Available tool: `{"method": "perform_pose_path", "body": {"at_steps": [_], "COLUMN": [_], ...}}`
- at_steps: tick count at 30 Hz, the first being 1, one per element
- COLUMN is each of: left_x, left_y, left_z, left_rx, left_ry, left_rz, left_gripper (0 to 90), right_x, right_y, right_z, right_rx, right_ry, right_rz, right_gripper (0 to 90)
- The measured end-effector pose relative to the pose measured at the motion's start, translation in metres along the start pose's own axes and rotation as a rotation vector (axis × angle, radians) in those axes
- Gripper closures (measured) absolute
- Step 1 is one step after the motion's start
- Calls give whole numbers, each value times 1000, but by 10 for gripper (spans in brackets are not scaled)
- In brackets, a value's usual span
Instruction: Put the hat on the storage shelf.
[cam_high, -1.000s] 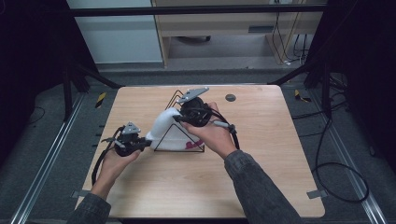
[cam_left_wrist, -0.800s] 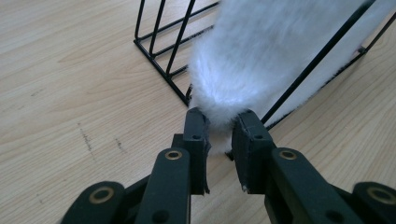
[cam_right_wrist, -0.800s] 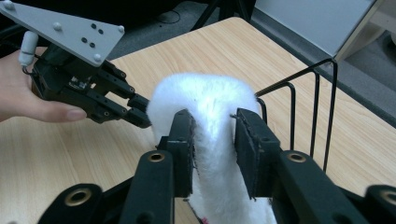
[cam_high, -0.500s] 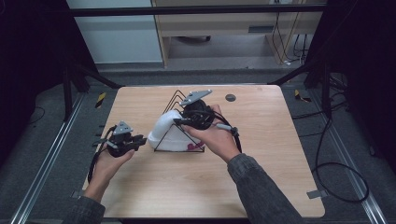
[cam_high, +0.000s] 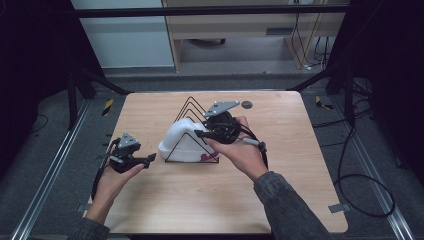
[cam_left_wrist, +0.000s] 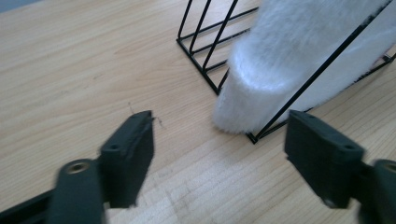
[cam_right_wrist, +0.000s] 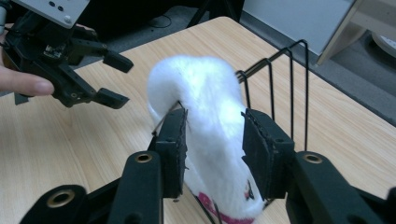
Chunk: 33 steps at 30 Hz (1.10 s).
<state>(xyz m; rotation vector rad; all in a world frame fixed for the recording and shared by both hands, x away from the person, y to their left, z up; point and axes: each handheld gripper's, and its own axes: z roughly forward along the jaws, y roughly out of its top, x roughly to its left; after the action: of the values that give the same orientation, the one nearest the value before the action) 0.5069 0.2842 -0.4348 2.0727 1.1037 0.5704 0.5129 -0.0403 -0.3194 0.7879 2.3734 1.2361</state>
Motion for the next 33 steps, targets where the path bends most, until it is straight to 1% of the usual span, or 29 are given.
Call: {"method": "perform_pose_path", "body": {"at_steps": [1,2,3,4,5,7,8,10,13,16,17,19,20,22,24,25,26,27,30,33], "left_x": [-1,-1,-2,-4,-4,-6,-7,-9,-13,-16,-16,-16,-16,-15,-13,-12,-11,-10,-6,-4], "left_y": [0,0,0,0,0,1,1,-1,-4,-7,-8,-9,-10,-11,-12,-14,-15,-17,-21,-23], "left_z": [-1,-1,-2,-2,-2,-1,-1,-1,0,0,1,2,3,3,2,2,3,4,8,8], "left_rx": [4,1,0,-2,-2,4,10,13,16,24,28,37,43,37,30,36,37,43,76,59], "left_ry": [4,6,5,-10,-10,-25,-24,-39,-51,-43,-43,-39,-37,-30,-26,-22,-16,-15,0,1], "left_rz": [0,-2,3,3,3,-1,1,11,10,13,14,3,5,-3,-8,-3,-4,-3,10,5], "left_gripper": [169,118,118,79,63,58,58,58,58,58,58,58,58,58,57,56,52,52,51,58], "right_x": [-1,-4,-4,-7,-8,-10,-11,-12,-13,-16,-16,-16,-16,-18,-21,-22,-27,-27,-33,-41], "right_y": [-1,-4,-4,-6,-7,-7,-7,-8,-10,-16,-18,-21,-22,-26,-30,-33,-39,-39,-52,-66], "right_z": [-2,-8,-8,-13,-15,-16,-18,-22,-28,-37,-40,-45,-48,-56,-64,-70,-79,-79,-95,-106], "right_rx": [-1,-5,-5,-10,-11,-17,-18,-22,-28,-34,-33,-38,-39,-41,-58,-75,-88,-88,-105,-112], "right_ry": [2,-9,-9,-19,-22,-22,-24,-30,-34,-41,-45,-54,-63,-89,-136,-155,-187,-187,-209,-207], "right_rz": [5,11,11,20,25,32,38,37,40,51,55,56,60,73,72,72,63,63,66,98], "right_gripper": [583,563,563,547,541,536,532,524,502,475,451,396,351,242,189,164,100,100,66,68]}}
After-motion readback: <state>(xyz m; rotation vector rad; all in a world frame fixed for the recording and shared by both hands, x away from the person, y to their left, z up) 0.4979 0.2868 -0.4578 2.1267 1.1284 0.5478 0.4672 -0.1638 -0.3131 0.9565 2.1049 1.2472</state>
